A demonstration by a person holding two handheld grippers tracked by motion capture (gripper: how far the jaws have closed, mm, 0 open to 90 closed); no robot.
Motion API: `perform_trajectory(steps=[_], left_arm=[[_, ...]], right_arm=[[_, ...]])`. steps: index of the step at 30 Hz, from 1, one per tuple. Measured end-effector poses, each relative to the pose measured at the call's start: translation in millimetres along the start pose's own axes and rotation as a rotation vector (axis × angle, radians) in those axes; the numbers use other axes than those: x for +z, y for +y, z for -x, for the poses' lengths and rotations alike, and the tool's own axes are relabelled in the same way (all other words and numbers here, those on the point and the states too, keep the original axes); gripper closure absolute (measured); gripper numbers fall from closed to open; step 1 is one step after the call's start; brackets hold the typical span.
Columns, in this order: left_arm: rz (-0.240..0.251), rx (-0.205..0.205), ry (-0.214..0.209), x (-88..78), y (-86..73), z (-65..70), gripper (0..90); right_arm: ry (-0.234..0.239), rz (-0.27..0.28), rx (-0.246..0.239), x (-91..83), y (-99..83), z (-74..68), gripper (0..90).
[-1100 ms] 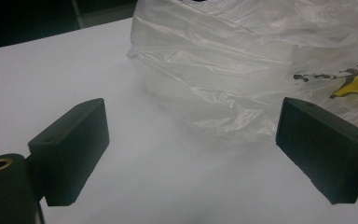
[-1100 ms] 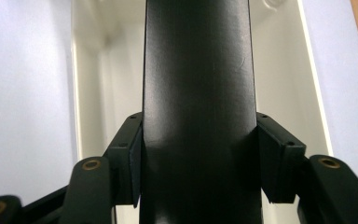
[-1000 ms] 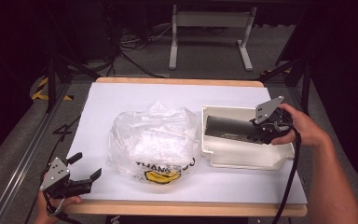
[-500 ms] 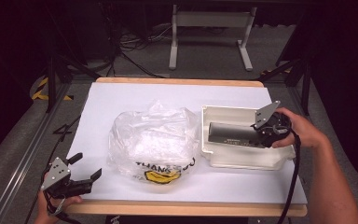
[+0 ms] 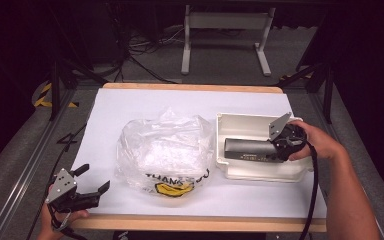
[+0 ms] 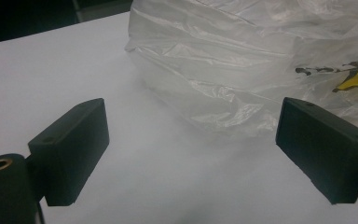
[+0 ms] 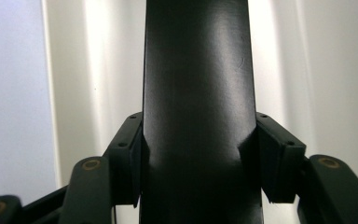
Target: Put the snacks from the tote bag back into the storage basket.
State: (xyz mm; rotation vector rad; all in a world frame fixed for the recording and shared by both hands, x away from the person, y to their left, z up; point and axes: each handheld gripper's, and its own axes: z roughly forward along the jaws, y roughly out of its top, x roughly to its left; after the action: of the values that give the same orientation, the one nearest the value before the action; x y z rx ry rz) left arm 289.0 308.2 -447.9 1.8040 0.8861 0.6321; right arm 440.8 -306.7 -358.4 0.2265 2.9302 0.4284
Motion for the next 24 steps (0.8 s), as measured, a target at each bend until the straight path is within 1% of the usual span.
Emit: perform_trajectory(steps=[3, 10, 15, 17, 18, 21, 24], left_arm=[[-0.005, 0.005, -0.006, 1.4, 0.4, 0.3, 10.4], [-0.007, 0.008, -0.010, 2.1, 0.5, 0.3, 10.4], [-0.006, 0.006, -0.011, 2.2, 0.3, 0.1, 10.3], [-0.007, 0.007, -0.011, 2.5, 0.3, 0.5, 10.3], [-0.008, 0.008, -0.012, 2.5, 0.4, 0.5, 10.3], [-0.007, 0.007, -0.012, 2.4, 0.4, 0.6, 10.3], [-0.007, 0.008, -0.010, 2.3, 0.4, 0.3, 10.3]], right_arm=[[0.002, 0.013, 0.004, 2.0, -2.8, 0.2, 42.9], [0.007, 0.013, 0.004, 6.8, -6.0, 2.2, 42.8], [-0.008, -0.017, 0.003, 12.3, -6.3, 2.7, 42.7], [-0.012, -0.026, -0.002, 14.0, -5.8, 3.1, 42.6], [-0.022, -0.040, -0.007, 16.2, -5.3, 3.0, 42.6], [-0.027, -0.054, -0.013, 17.1, -4.8, 3.1, 42.6], [-0.036, -0.049, -0.014, 18.2, -5.0, 3.8, 42.4]])
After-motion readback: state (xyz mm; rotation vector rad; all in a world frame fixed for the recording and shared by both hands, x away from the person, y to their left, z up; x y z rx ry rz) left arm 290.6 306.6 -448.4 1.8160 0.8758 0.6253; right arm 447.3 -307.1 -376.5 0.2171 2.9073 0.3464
